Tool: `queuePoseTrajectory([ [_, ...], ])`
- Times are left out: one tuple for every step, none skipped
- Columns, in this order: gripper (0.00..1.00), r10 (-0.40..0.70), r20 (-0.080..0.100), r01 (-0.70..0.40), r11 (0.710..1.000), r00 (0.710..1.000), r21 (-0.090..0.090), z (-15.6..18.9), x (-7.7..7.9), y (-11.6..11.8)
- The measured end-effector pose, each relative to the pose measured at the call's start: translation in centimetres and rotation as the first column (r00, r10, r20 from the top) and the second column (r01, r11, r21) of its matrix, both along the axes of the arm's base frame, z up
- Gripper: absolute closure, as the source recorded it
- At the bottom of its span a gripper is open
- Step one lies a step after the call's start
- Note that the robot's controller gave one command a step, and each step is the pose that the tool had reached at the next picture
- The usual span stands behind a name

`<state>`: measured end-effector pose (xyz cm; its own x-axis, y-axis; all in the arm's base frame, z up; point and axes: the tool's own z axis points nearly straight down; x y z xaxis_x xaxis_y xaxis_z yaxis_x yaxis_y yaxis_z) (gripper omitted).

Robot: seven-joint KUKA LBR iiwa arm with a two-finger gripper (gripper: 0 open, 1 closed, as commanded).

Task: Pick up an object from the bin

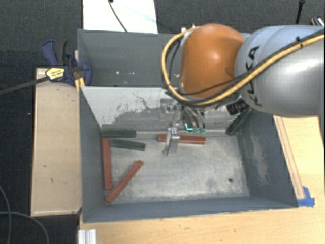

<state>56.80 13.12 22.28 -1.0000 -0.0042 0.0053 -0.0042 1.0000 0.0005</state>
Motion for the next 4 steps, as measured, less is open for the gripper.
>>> queuePoseTrajectory([
  [0.0, 0.307, 0.001, -0.307, 0.952, 0.952, 0.001, -12.2, -1.0, 3.3],
  [0.0, 0.488, 0.004, -0.488, 0.873, 0.873, 0.002, -15.4, -3.7, 7.1],
  [1.0, 0.479, 0.006, -0.479, 0.878, 0.878, 0.001, -15.3, -3.5, 6.9],
  [1.0, 0.869, 0.012, -0.869, 0.495, 0.495, -0.005, 1.1, -6.1, 6.3],
])
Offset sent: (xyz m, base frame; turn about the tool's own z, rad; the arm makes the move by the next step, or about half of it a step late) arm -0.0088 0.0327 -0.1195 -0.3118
